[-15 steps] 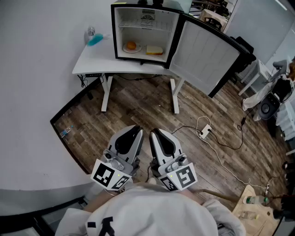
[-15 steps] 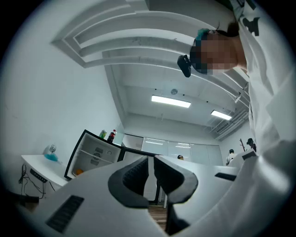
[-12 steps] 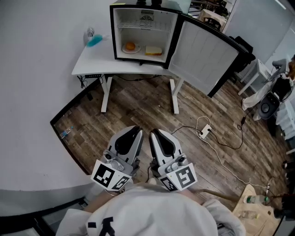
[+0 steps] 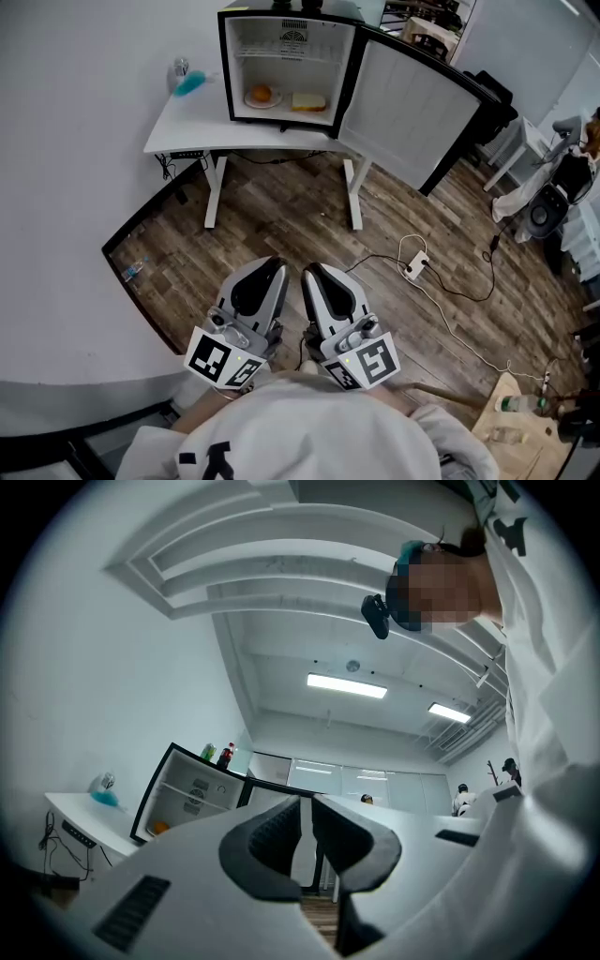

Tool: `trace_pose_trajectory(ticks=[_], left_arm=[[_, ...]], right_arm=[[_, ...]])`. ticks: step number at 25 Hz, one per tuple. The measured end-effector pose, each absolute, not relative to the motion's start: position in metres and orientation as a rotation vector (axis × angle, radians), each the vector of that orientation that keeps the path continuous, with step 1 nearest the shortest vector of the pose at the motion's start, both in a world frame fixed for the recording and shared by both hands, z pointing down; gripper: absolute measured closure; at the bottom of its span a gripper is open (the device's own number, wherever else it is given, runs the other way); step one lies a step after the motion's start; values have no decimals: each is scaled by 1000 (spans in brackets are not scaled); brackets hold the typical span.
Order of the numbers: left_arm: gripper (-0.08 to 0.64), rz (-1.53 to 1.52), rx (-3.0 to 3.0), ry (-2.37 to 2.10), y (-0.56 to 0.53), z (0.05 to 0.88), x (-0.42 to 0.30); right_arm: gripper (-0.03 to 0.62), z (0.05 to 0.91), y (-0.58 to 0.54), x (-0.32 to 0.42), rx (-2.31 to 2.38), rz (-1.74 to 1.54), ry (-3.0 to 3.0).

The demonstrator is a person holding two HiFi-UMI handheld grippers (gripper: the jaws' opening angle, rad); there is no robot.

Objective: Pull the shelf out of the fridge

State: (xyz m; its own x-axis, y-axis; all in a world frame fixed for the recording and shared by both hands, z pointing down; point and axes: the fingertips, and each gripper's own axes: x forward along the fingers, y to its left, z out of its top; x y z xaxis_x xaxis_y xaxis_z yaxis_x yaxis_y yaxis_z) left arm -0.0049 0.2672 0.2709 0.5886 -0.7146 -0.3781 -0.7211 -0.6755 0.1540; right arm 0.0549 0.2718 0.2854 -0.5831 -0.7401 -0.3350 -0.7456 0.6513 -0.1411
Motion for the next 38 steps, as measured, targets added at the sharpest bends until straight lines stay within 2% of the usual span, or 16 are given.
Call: trace_pose_trajectory(ticks=[26, 38], left_arm=[[517, 667, -2689, 1424, 286, 282, 52], [517, 686, -2693, 1401, 230, 283, 51]], right_arm=[[535, 291, 279, 115, -999, -24, 2536], [535, 301, 233, 112, -1040, -4, 2567]])
